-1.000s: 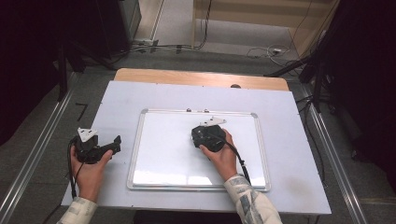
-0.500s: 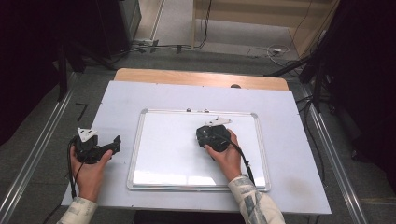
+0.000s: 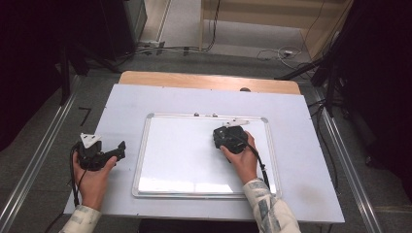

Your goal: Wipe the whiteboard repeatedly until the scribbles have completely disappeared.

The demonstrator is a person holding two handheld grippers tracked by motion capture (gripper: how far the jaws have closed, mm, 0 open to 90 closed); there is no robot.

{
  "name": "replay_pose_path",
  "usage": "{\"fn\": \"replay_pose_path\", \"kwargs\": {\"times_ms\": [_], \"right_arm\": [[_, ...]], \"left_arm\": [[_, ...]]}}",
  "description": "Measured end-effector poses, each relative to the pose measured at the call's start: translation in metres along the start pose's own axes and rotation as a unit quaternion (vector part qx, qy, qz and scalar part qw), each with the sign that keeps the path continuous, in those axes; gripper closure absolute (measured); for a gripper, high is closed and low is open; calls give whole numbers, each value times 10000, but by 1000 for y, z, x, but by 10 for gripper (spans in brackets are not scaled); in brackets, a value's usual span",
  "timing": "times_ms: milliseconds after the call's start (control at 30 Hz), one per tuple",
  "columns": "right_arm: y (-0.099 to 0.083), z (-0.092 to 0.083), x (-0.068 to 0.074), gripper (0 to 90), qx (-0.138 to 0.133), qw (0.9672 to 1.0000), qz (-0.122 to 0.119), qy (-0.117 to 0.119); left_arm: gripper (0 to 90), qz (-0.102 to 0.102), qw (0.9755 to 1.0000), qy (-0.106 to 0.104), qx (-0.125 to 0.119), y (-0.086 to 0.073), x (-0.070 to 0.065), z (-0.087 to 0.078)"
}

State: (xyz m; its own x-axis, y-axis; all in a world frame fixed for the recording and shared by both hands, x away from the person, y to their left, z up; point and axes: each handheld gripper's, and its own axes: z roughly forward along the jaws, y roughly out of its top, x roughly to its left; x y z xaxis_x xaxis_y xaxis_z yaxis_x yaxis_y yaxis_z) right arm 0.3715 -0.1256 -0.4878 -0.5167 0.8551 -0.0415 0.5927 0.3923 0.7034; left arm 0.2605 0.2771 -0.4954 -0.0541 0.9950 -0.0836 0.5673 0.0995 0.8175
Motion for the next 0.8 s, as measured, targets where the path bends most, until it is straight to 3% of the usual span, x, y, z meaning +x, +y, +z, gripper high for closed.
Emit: {"fn": "replay_pose_path", "kwargs": {"times_ms": [233,500,800], "right_arm": [[-1,-3,-10,388,46,9998,216,11],[6,-22,-10,388,-254,9993,266,35],[8,-42,-17,386,-400,9985,381,-31]], "left_arm": [[79,-16,10000,4,-3,0,0,0],[79,-2,10000,12,-11,0,-1,0],[79,-3,10000,11,-2,0,0,0]]}}
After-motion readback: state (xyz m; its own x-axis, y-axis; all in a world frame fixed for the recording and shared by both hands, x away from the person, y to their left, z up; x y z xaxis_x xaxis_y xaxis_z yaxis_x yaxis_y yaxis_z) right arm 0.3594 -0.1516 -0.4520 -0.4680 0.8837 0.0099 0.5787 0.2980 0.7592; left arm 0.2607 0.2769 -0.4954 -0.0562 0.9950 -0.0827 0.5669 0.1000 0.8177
